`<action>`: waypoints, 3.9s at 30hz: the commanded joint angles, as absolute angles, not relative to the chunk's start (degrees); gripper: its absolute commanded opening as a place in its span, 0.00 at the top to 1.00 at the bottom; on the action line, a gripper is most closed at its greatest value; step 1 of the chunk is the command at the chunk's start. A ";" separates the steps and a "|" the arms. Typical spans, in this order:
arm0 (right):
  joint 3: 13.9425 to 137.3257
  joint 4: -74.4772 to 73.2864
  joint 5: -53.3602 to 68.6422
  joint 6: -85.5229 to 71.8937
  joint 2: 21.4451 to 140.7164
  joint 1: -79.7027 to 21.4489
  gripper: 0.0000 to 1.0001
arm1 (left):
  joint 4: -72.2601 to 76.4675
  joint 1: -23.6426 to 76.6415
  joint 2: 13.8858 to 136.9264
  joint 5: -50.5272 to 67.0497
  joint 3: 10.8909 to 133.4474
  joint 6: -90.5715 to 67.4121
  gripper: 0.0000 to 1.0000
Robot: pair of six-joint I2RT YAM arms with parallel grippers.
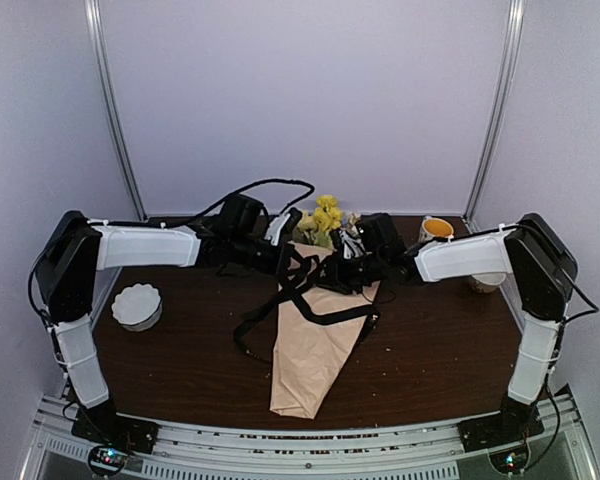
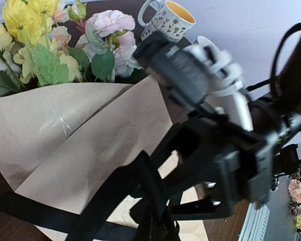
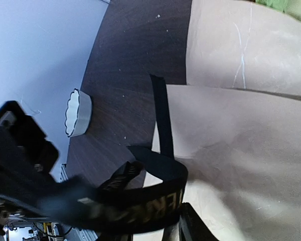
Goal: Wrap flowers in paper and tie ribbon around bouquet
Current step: Cross the ribbon over the folded bouquet.
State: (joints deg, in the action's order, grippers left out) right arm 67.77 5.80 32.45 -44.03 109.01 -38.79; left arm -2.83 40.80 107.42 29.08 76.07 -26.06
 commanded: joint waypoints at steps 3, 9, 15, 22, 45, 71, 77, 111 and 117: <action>64.40 4.52 29.44 -44.17 102.67 -37.22 0.66 | -1.73 40.26 109.86 27.93 76.67 -25.84 1.00; 64.19 -1.77 26.40 -29.15 97.99 -37.00 0.65 | -2.00 40.26 109.58 28.23 76.72 -24.62 1.00; 64.64 -2.38 22.98 -18.96 98.71 -37.24 0.62 | -1.31 40.26 108.26 28.41 76.98 -24.37 1.00; 66.03 4.31 22.69 -19.56 102.37 -40.51 0.51 | -1.24 40.25 107.93 28.58 77.01 -24.43 1.00; 71.56 6.46 13.59 -20.36 105.97 -39.46 1.00 | 0.89 40.25 104.94 31.04 73.40 -22.72 1.00; 66.12 23.23 20.88 -20.90 108.09 -42.58 0.58 | 2.75 40.87 102.12 33.91 72.33 -20.92 1.00; 67.27 25.61 21.48 -23.10 109.63 -42.98 0.63 | 3.05 40.87 102.08 34.48 72.77 -20.76 1.00; 68.41 -1.98 6.75 -5.11 93.24 -43.26 1.00 | -2.80 26.48 116.32 36.79 77.15 -23.79 0.34; 67.59 -1.66 6.60 -5.41 93.03 -43.16 1.00 | 1.24 26.77 118.71 39.68 76.76 -24.38 0.35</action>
State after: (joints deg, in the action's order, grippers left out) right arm 67.48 -1.41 8.03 -5.72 94.85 -42.92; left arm -3.22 26.70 116.62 35.77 74.91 -23.77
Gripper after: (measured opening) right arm 0.012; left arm 0.656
